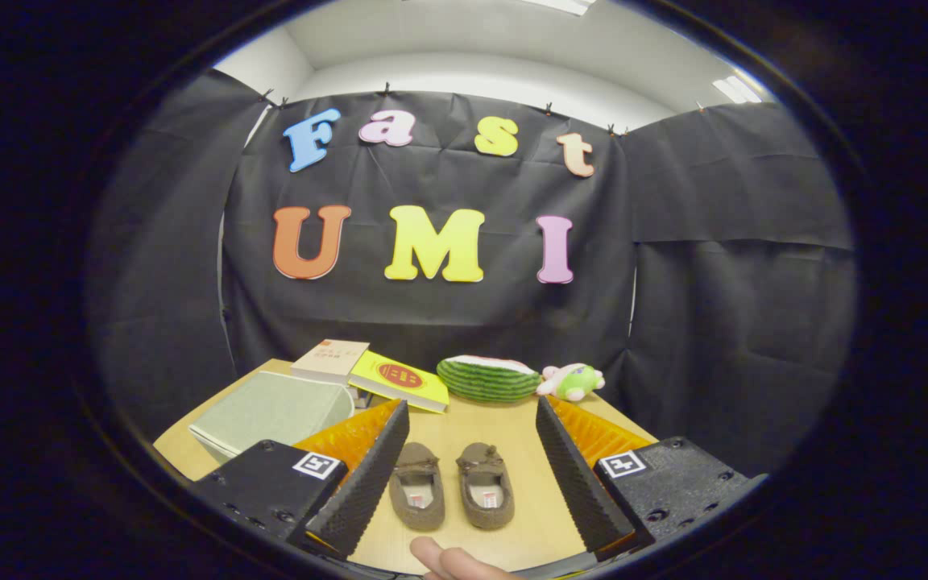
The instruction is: Open the storage box then place both shoes into the box .Put the left shoe in first, then the right shoe, with the right side of both shoes facing outward in a uniform manner.
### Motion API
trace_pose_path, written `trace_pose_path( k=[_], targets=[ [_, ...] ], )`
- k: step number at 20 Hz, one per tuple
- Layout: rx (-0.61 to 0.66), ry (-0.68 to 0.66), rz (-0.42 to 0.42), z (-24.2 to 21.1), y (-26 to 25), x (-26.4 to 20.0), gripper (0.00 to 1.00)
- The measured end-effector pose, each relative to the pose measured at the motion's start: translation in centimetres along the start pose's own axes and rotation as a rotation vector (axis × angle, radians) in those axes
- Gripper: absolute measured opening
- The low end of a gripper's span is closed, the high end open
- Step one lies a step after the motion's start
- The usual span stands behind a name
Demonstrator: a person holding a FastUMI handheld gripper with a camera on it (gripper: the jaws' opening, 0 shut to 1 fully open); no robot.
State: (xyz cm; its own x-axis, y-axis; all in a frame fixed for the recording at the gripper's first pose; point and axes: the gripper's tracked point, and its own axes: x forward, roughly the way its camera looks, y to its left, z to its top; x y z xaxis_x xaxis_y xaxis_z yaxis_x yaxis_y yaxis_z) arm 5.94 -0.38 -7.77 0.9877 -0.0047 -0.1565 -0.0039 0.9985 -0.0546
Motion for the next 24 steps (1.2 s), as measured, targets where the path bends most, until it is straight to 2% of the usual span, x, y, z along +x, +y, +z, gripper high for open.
trace_pose_path(
  k=[4,9,12,18,22,24],
  targets=[
    [0.04,0.126,0.105,-2.9,3.0,3.3,1.0],
    [0.128,0.213,0.235,-3.9,6.1,7.2,1.0],
    [0.22,0.313,0.339,-4.9,8.0,9.3,1.0],
    [0.384,0.639,0.61,-8.2,13.5,11.3,1.0],
    [0.436,0.713,0.7,-9.4,15.4,13.5,1.0],
    [0.455,0.767,0.774,-10.2,16.8,13.9,1.0]
  ],
)
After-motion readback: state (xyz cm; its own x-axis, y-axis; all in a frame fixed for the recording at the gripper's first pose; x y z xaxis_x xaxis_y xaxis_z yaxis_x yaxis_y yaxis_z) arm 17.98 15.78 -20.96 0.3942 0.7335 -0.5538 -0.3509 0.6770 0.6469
